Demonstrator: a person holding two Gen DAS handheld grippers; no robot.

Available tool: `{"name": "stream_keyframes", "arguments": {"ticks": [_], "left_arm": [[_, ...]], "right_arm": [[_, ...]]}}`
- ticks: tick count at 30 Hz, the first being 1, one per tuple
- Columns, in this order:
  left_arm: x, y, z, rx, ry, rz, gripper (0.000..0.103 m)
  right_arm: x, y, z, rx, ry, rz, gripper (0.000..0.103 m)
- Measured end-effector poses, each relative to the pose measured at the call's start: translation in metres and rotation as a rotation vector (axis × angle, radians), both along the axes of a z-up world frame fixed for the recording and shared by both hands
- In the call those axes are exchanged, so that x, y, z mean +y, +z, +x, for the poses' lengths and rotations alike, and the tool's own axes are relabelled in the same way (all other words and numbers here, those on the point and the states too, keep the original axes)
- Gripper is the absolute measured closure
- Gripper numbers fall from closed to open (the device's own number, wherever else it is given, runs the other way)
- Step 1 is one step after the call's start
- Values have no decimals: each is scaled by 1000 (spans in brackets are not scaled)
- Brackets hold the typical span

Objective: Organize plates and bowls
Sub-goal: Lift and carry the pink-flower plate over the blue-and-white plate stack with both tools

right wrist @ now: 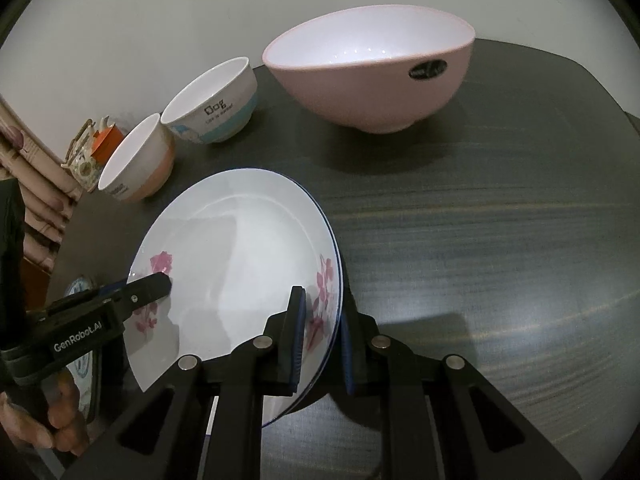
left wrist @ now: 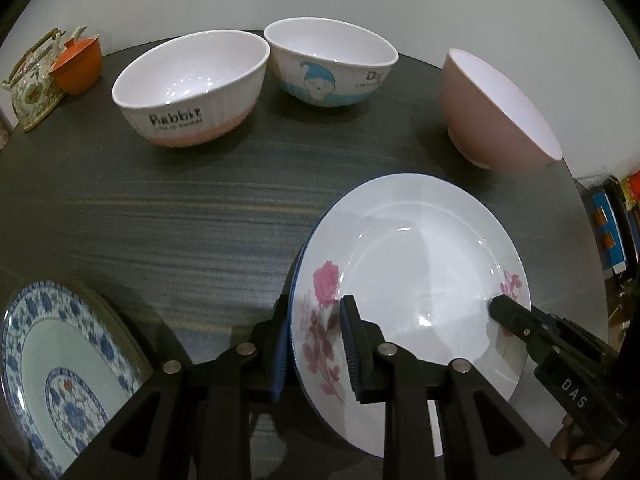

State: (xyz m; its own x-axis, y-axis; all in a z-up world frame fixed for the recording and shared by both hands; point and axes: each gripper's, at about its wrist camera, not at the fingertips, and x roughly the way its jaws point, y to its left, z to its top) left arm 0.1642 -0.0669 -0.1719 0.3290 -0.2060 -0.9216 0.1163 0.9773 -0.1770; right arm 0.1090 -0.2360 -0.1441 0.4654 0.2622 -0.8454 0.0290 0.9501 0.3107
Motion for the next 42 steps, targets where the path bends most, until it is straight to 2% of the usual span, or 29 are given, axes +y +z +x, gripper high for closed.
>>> {"name": "stream_keyframes", "arguments": {"ticks": [20,33,42], "left_arm": [[4,5,15,18,1,-17,81],[21,12,29,6,28,-16,82],[26,26,19,-23,49,-25,82]], "right_arm": [[-4,-2,-41,46,-12,53,89],[1,5,-43,23,-13,48,90],[4,19,-43,-8,-9,49,90]]}}
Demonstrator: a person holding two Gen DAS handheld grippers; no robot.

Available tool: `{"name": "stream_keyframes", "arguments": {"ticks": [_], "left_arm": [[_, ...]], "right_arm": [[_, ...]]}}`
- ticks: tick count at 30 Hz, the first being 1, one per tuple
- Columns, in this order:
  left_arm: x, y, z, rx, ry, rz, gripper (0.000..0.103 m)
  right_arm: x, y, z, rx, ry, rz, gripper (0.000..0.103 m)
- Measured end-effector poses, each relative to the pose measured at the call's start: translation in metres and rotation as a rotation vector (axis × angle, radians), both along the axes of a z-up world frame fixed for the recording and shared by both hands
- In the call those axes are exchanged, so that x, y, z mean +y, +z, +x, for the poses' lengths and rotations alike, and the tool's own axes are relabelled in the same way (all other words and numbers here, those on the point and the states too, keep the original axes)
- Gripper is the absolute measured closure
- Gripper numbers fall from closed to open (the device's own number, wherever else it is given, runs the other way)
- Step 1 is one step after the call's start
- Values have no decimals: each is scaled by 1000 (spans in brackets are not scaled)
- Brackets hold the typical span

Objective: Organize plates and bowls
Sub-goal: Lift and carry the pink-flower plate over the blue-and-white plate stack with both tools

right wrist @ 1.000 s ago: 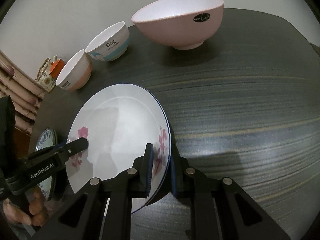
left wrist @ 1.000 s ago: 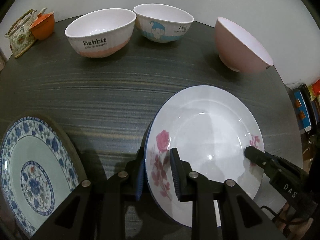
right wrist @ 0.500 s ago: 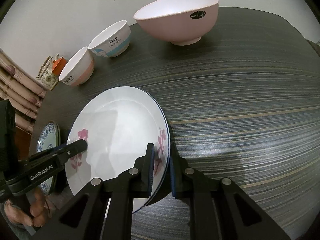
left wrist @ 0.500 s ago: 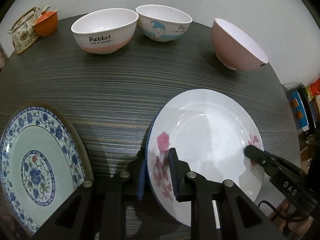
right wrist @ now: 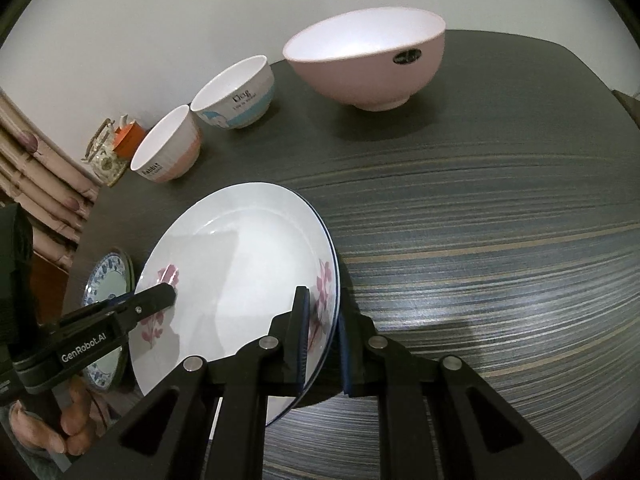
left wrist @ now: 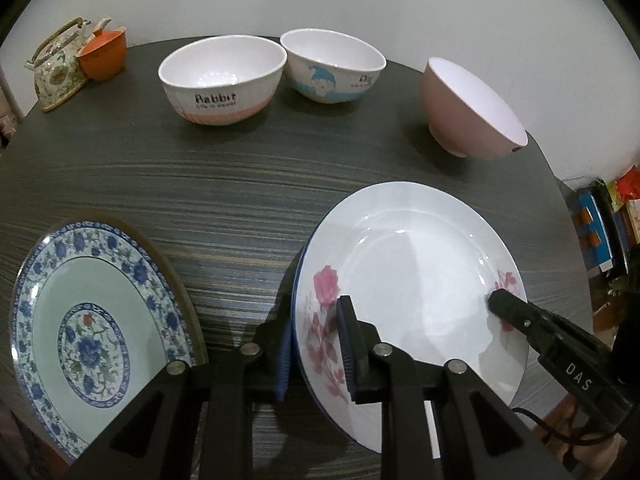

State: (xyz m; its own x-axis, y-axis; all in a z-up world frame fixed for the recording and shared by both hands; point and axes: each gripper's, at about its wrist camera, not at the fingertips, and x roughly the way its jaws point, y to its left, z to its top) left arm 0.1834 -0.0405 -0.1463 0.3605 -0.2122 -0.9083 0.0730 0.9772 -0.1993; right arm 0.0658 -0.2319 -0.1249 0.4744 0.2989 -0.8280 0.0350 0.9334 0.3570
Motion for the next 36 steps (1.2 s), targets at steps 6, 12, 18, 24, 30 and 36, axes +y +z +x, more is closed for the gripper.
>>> {"name": "stream_keyframes", "arguments": {"ticks": [6,12,18,24,30,36], "left_arm": [[8,6,-2,-17,21,-4,82],[27,19,-13,-34,46,0,82],[53,37,-27,-52,79,0,82],[80,47,-39,-63,120,11,82],[112,52,-52,-65,172,10,82],[147,54,-66,-65,248,-5,82]], "right_arm": [[8,11,2,-24,17,-1,90],[21,19,4,-36,35,4,90],[40,30,8,-57,62,11,90],[66,36,9,-71,101,27,90],[95,38,9,-73,138,34,90],[127,40,11,-75,187,41,90]]}}
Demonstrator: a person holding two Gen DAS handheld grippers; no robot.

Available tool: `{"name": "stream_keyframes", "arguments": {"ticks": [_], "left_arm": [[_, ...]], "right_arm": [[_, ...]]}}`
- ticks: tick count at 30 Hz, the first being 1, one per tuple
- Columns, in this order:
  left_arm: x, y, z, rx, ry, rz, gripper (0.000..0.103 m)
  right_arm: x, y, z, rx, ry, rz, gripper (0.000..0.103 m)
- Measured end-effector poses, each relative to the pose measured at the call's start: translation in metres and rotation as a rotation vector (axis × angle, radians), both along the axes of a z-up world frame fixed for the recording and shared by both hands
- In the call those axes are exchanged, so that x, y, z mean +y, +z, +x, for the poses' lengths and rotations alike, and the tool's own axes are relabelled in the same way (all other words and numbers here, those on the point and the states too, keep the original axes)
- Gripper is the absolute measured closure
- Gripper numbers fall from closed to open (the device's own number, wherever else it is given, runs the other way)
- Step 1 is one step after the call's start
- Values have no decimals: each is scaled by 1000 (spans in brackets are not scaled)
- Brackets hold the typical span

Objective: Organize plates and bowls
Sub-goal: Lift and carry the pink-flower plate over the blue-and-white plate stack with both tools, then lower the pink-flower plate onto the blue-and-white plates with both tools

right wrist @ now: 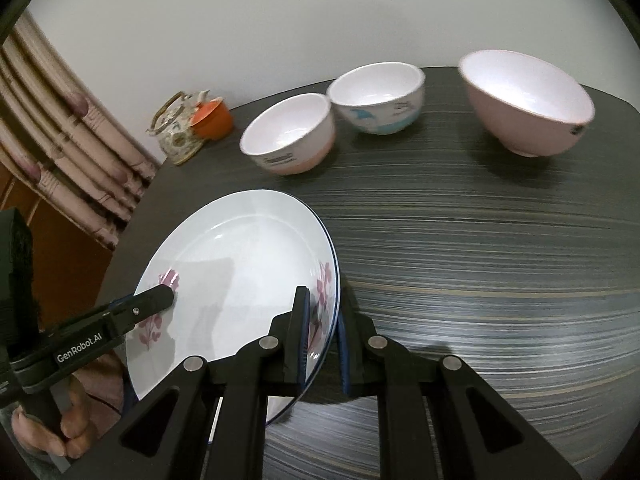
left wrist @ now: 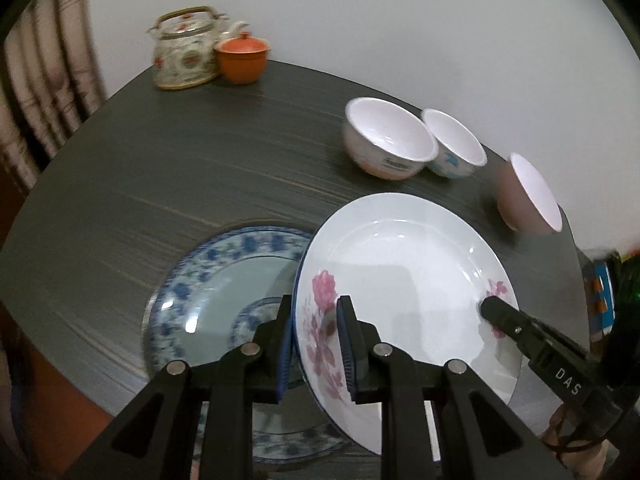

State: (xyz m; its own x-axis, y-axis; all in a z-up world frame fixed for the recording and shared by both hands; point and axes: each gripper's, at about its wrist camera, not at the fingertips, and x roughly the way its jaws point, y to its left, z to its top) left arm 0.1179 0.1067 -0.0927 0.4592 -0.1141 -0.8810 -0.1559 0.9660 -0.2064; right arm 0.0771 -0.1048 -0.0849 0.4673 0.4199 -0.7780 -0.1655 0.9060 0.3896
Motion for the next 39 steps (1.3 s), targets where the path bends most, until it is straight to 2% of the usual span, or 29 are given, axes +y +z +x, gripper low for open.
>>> {"name": "stream_keyframes", "arguments": {"ticks": [9,13,24,29,39], "left_arm": [[55,-12,-26,47,131,-8,82],[67,-18,-31,66,159,1,82],[79,-32,-38,104,161,17,82],[82,-37,-37,109,167,1,82],[81,-38,-38,107,155,19,82]], "right_arm": [[56,-9,0,18,92,-1,90],[76,-16,0,34,128,-14,90],[94,-31,0,67,156,-36,90],[102,-35,-1,68,162,-47,90],[109,-39,-1,64,163,-85,87]]}}
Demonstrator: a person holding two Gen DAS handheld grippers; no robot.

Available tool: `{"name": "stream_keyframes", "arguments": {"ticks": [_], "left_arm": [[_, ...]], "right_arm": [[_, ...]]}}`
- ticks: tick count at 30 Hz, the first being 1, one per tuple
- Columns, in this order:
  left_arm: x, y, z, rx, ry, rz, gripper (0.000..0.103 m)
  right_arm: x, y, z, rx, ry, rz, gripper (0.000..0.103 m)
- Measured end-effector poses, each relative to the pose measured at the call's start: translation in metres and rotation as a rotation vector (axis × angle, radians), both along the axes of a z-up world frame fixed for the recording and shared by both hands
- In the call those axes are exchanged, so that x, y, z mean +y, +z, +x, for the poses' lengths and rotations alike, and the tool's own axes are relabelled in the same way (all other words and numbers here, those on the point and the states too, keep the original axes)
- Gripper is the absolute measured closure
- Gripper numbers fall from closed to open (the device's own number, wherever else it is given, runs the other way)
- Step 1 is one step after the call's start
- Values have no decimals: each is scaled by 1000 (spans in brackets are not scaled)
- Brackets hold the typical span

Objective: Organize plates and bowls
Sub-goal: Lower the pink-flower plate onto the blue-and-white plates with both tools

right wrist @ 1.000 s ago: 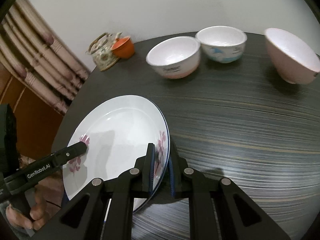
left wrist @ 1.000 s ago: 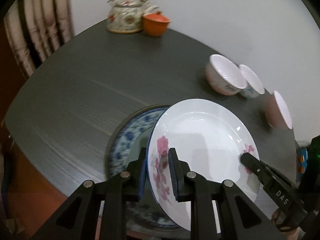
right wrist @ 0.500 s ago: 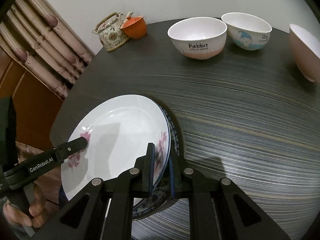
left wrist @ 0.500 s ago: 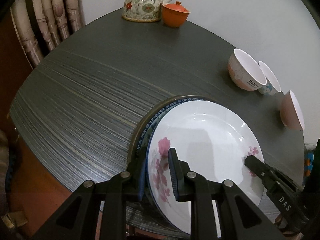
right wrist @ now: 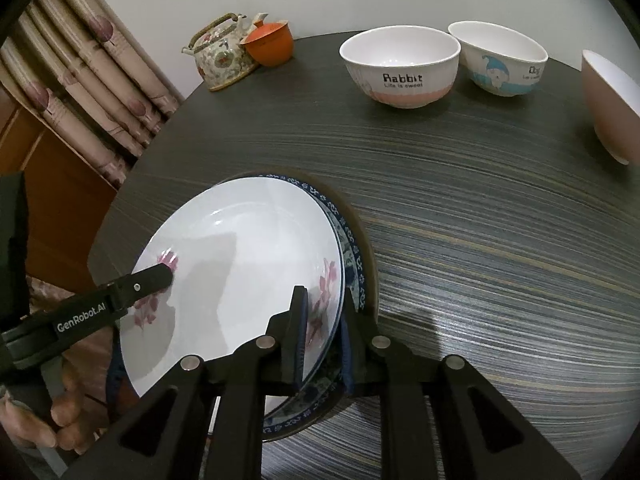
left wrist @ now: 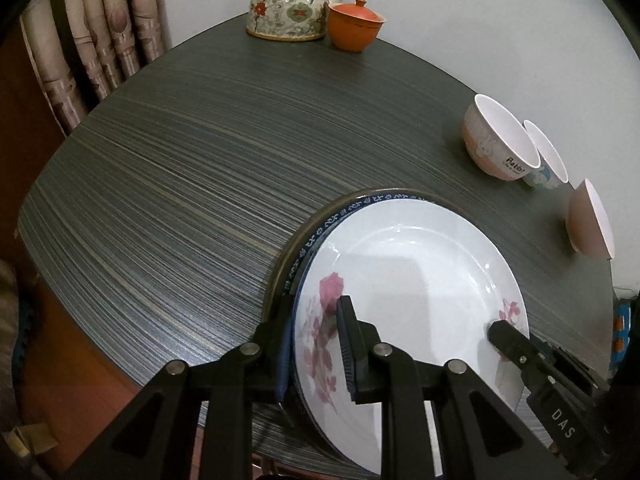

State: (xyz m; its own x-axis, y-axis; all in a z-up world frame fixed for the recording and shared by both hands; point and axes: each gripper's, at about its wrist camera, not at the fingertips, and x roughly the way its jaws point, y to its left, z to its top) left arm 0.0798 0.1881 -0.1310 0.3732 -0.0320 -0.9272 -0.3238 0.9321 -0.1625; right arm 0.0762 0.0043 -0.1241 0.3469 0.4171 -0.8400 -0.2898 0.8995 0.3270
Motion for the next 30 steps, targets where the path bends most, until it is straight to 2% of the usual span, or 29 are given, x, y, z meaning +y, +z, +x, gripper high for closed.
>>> {"name": "stream_keyframes", "arguments": {"ticks": [4,10,30], "left_arm": [[-4,0,2,11,-4,26,82],[-4,0,2,14,-7,29,79],[-7,2,-2,14,-29,57,71]], "right_arm": [[2,0,0,8,0,-11,85],[11,1,0,11,5,-32,76],[31,2,0,29,14,-163,71]]}}
